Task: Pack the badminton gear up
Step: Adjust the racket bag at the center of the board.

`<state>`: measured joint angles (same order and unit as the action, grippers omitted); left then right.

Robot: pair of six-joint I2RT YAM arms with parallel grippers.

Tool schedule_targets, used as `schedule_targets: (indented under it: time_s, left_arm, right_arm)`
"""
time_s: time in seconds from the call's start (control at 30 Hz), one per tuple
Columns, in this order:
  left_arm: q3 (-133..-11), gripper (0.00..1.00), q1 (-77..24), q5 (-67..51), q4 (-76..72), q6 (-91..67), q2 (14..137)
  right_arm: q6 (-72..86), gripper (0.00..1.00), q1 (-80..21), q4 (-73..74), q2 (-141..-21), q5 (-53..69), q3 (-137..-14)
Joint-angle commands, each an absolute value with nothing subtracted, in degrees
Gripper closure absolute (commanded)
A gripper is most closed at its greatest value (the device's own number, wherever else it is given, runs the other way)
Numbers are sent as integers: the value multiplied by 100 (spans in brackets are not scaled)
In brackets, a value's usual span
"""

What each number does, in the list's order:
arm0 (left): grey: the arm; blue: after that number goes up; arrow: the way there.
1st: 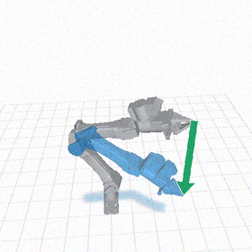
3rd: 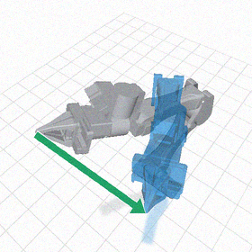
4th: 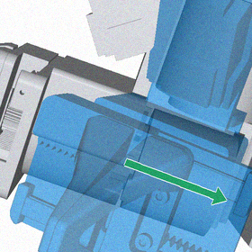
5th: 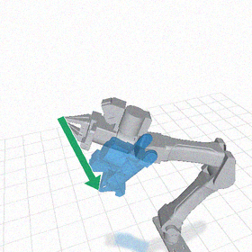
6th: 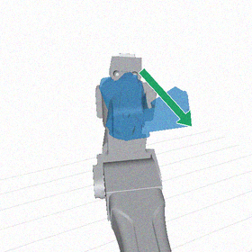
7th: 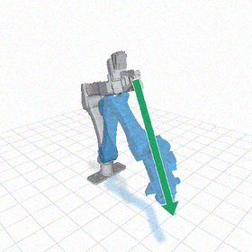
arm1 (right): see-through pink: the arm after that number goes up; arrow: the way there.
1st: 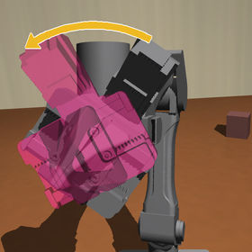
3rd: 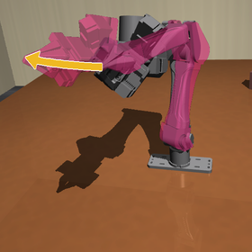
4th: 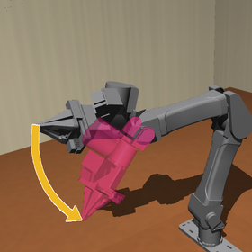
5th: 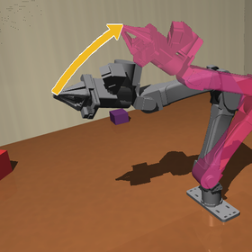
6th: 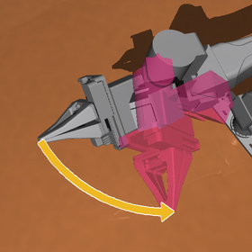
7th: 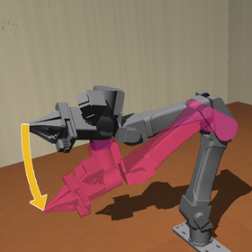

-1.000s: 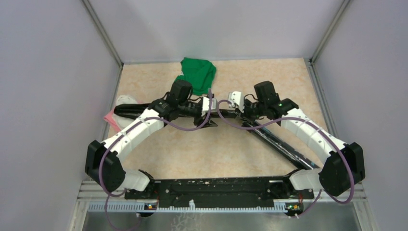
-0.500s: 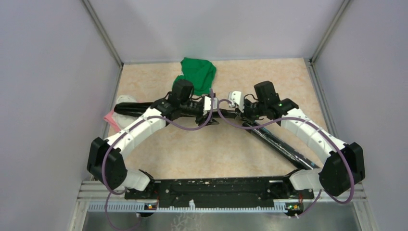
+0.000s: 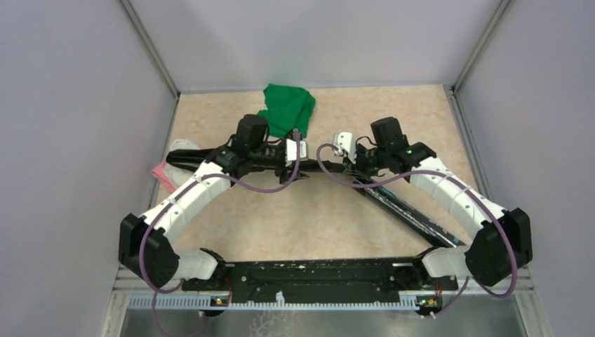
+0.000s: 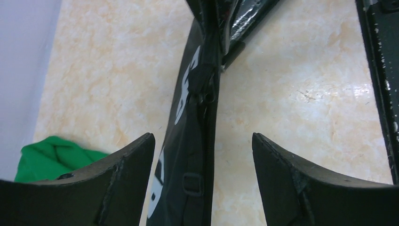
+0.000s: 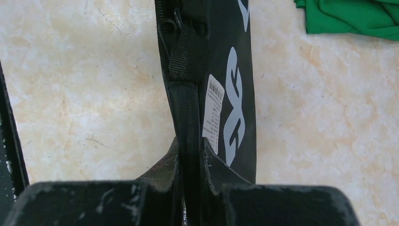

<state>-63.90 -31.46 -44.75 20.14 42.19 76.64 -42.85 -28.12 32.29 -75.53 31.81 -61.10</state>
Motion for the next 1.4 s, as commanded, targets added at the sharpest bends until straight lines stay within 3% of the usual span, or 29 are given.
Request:
schedule_targets:
  time_s: [0.0, 0.23, 0.37, 0.57, 0.73, 1.03, 1.37]
  left_arm:
    - [-6336, 18, -2977, -4495, 2498, 4830, 7296]
    - [-6459, 19, -2979, -4659, 3642, 5444, 6854]
    - [-6452, 19, -2971, -3722, 3551, 5273, 6702]
    - [-6678, 8, -2885, -2292, 3646, 5355, 6720]
    - [-6419, 8, -2820, -1502, 3555, 5491, 6618]
    - [-6098, 26, -2826, -1888, 3180, 5304, 6685]
    - [-6318, 59, -2824, -2639, 3179, 5164, 6698]
  right_arm:
    - [-3998, 100, -2838, 3313, -7537, 3569, -6549]
    - [-3889, 100, -2826, 3480, -7690, 3609, -6756]
    - [-3912, 100, -2798, 3507, -7700, 3631, -6815]
    - [-4077, 100, -2554, 3698, -7779, 3840, -7063]
    - [-4193, 100, -2500, 3856, -7809, 3867, -7148]
    - [-4201, 100, -2441, 3859, -7917, 3935, -7219]
    - [-4245, 100, -2441, 3937, -8039, 3859, -7262]
